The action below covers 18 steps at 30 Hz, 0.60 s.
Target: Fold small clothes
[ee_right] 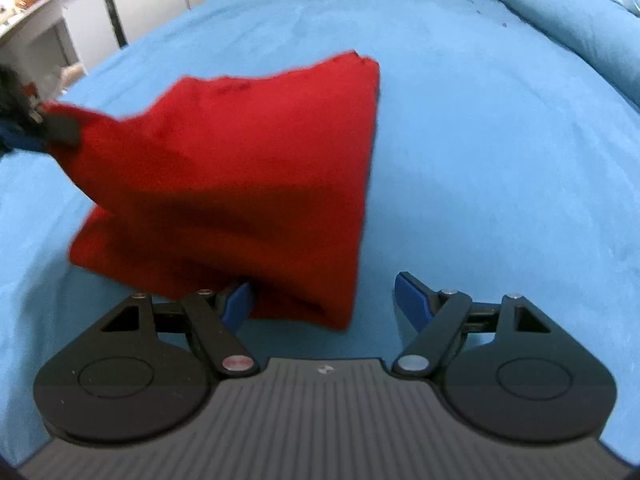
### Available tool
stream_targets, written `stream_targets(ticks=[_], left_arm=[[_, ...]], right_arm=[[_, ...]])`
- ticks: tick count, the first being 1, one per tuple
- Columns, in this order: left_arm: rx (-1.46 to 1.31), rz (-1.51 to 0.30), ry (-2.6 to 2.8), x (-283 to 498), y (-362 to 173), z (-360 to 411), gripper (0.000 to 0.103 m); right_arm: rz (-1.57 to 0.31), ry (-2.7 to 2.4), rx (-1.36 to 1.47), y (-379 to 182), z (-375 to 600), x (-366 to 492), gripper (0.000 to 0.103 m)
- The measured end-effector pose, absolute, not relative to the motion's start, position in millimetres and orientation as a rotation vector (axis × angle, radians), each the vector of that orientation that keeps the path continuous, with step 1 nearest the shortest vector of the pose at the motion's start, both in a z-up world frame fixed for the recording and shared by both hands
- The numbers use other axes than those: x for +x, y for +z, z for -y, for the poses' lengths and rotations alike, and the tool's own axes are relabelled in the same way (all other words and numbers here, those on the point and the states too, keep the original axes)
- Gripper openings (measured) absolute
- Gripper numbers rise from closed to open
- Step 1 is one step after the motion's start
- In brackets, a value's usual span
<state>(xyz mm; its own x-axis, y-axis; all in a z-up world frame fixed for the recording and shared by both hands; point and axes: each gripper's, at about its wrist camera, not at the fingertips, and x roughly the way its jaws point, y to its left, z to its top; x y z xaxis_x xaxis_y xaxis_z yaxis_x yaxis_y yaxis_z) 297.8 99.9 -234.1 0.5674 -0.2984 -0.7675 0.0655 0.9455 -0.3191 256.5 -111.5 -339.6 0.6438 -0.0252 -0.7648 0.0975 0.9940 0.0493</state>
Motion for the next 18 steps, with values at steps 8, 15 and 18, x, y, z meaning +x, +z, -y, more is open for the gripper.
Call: stream_targets(ticks=[8,15,18], left_arm=[[-0.205,-0.937,-0.210,282,-227,-100,0.011],[0.037,-1.034,-0.175,267,-298,-78,0.011],[0.041,-1.039,-0.160,269,-312,-82,0.015]], right_arm=[[-0.760,-0.235,-0.074,-306,117,248,0.070],[-0.913,-0.140,-0.141,-335,127,253,0.069],[-0.920,-0.115,-0.135,-337,132,256,0.069]])
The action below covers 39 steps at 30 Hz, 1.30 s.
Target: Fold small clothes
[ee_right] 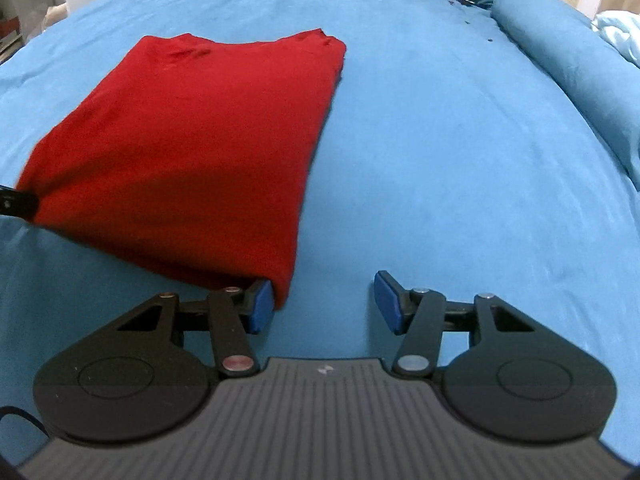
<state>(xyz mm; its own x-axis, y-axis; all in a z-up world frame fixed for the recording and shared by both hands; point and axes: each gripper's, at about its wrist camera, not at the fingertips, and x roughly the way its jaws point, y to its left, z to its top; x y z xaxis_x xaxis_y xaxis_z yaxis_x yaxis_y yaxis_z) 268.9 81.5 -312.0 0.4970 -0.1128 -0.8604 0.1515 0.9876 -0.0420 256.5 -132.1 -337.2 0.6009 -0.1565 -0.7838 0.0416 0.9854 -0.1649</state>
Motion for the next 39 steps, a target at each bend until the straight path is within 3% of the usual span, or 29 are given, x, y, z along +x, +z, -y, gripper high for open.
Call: stream_targets(ticks=[4,6,8,12,14,18,22,26,32,34,36,38,39], left_arm=[[0.037,-1.033,-0.152,266,-303,-85,0.029],[0.066,-1.022,-0.117,263,-292,-88,0.052],[0.052,-1.010,-0.103,260,-278,-94,0.061],[-0.045,-0.977,-0.175,272,-241,-111,0.090],[-0.080,-0.968,-0.217,285,-226,-115,0.098],[-0.075,-0.968,-0.265,320,-214,-115,0.099],[-0.096,-1.008,-0.306,360,-243,-109,0.098],[-0.148,-1.059,-0.329,388,-277,-105,0.086],[-0.213,-1.127,-0.335,413,-316,-101,0.080],[-0.220,-1.131,-0.350,414,-320,-99,0.079],[-0.221,-1.128,-0.370,415,-322,-95,0.069],[-0.224,-1.134,-0.389,416,-322,-92,0.059],[-0.224,-1.137,-0.393,416,-321,-92,0.053]], right_arm=[[-0.940,-0.050,-0.094,-330,143,246,0.070],[-0.940,-0.005,-0.035,-321,150,242,0.070],[-0.938,0.034,0.025,-306,156,240,0.074],[-0.938,0.115,0.163,-265,174,238,0.103],[-0.963,0.172,0.250,-248,186,251,0.103],[-0.985,0.213,0.314,-225,198,282,0.103],[-1.027,0.191,0.325,-234,203,326,0.103],[-1.065,0.159,0.395,-265,207,363,0.102],[-1.084,0.129,0.418,-307,204,397,0.100],[-1.096,0.122,0.427,-318,204,402,0.095],[-1.110,0.124,0.440,-327,204,404,0.090],[-1.102,0.138,0.453,-331,204,405,0.077],[-1.101,0.166,0.468,-331,203,406,0.060]])
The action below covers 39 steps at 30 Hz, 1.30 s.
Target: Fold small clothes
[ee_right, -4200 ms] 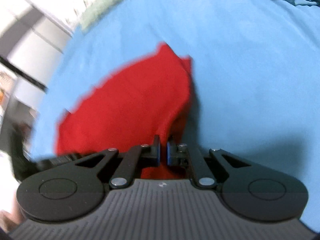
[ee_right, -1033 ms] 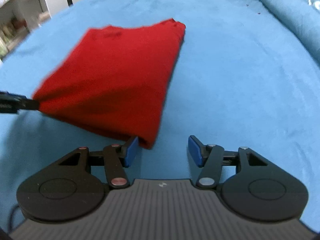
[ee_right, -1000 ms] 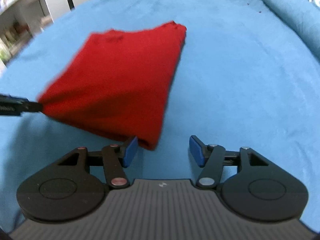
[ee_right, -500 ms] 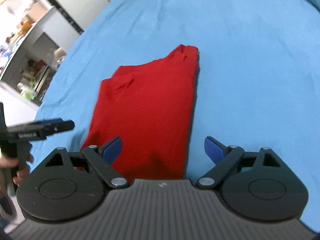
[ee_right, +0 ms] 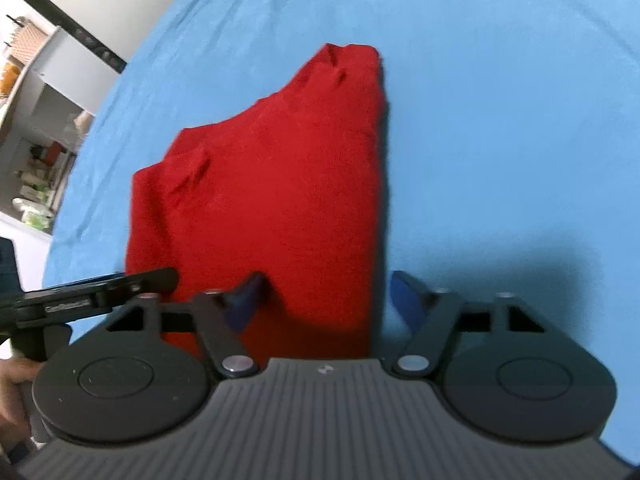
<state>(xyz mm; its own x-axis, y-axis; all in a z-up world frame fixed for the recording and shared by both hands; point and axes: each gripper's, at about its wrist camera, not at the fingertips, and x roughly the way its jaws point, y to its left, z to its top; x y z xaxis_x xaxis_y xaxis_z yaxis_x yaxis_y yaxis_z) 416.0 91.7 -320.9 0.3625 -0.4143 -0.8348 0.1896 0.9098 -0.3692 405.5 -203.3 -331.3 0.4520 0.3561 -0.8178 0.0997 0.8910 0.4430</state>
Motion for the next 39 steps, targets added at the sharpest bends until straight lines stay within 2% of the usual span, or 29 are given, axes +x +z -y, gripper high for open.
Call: stream_targets(ticks=[3,6,11,21,25,29,32,35,37,38,39], left_arm=[[-0.200,-1.129,-0.398,413,-313,-88,0.038],[-0.152,-1.111,-0.392,409,-301,-80,0.034],[-0.148,-1.064,-0.408,395,-271,-72,0.024],[-0.130,-1.020,-0.471,313,-221,-16,0.023],[-0.130,-1.040,-0.465,277,-235,12,0.023],[-0.102,-1.065,-0.423,248,-272,32,0.023],[-0.054,-1.010,-0.382,240,-284,39,0.027],[-0.037,-0.993,-0.344,238,-286,42,0.039],[-0.030,-0.986,-0.316,236,-283,46,0.045],[-0.023,-0.975,-0.296,235,-279,46,0.051],[-0.012,-0.962,-0.277,235,-276,46,0.057]], right_arm=[[-1.096,0.186,0.440,-323,196,405,0.043],[-1.078,0.205,0.396,-310,190,405,0.038],[-1.030,0.258,0.392,-280,190,391,0.037],[-0.996,0.274,0.405,-233,240,312,0.037],[-1.032,0.259,0.398,-239,266,276,0.037],[-1.089,0.205,0.389,-277,284,252,0.037],[-1.084,0.168,0.401,-305,293,243,0.041],[-1.055,0.172,0.404,-311,296,240,0.050],[-1.034,0.173,0.390,-305,293,238,0.065],[-1.016,0.172,0.388,-300,290,238,0.070],[-0.996,0.170,0.386,-294,291,235,0.080]])
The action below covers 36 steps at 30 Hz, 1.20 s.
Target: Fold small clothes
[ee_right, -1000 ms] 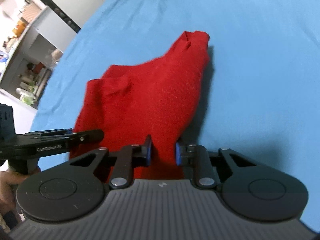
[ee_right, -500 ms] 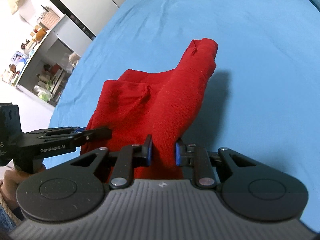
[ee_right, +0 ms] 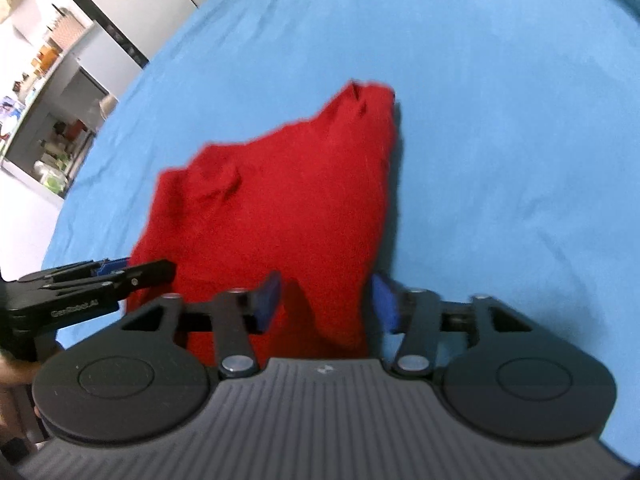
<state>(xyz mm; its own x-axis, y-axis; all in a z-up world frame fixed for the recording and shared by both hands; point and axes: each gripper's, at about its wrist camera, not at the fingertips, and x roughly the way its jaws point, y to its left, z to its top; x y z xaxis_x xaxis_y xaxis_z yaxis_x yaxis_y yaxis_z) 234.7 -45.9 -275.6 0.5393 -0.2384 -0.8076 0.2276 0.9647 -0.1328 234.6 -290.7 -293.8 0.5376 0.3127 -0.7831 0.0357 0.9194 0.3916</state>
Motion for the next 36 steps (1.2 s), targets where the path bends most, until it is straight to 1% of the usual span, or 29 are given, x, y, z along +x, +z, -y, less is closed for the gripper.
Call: stream_targets(ticks=[1,2,3,4,7,11,13,15,18,21,23,26,28,30,31,36], left_arm=[[0.003,-0.944,-0.254,231,-271,43,0.062],[0.017,-0.927,-0.231,226,-267,41,0.070],[0.022,-0.915,-0.212,223,-265,37,0.076],[0.026,-0.909,-0.200,219,-264,34,0.077],[0.045,-0.920,-0.186,211,-270,28,0.078],[0.126,-0.949,-0.179,216,-293,37,0.078],[0.128,-0.955,-0.182,220,-306,36,0.080],[0.115,-0.951,-0.195,223,-313,34,0.081],[0.120,-0.930,-0.202,222,-317,30,0.087],[0.117,-0.925,-0.211,221,-315,27,0.087],[0.120,-0.908,-0.200,217,-305,26,0.085],[0.122,-0.866,-0.181,205,-277,24,0.086],[0.102,-0.837,-0.169,192,-251,22,0.091],[0.090,-0.807,-0.146,178,-225,19,0.101],[0.090,-0.786,-0.130,168,-210,19,0.103],[0.118,-0.721,-0.066,120,-154,18,0.103]], right_arm=[[-0.975,0.161,0.380,-287,292,230,0.085],[-0.959,0.152,0.372,-282,292,228,0.088],[-0.947,0.138,0.358,-276,293,225,0.092],[-0.939,0.125,0.342,-273,294,221,0.094],[-0.928,0.098,0.281,-272,293,213,0.095],[-0.954,0.061,0.212,-291,287,209,0.095],[-0.958,0.033,0.175,-305,285,207,0.095],[-0.959,0.012,0.182,-318,287,206,0.095],[-0.949,-0.011,0.225,-329,293,204,0.101],[-0.936,-0.020,0.221,-329,292,202,0.102],[-0.923,-0.020,0.230,-322,295,196,0.102],[-0.878,-0.025,0.243,-295,296,179,0.102],[-0.834,-0.034,0.236,-269,294,162,0.102],[-0.799,-0.051,0.219,-243,291,144,0.103],[-0.787,-0.067,0.207,-230,289,134,0.103],[-0.755,-0.179,0.100,-176,270,75,0.103]])
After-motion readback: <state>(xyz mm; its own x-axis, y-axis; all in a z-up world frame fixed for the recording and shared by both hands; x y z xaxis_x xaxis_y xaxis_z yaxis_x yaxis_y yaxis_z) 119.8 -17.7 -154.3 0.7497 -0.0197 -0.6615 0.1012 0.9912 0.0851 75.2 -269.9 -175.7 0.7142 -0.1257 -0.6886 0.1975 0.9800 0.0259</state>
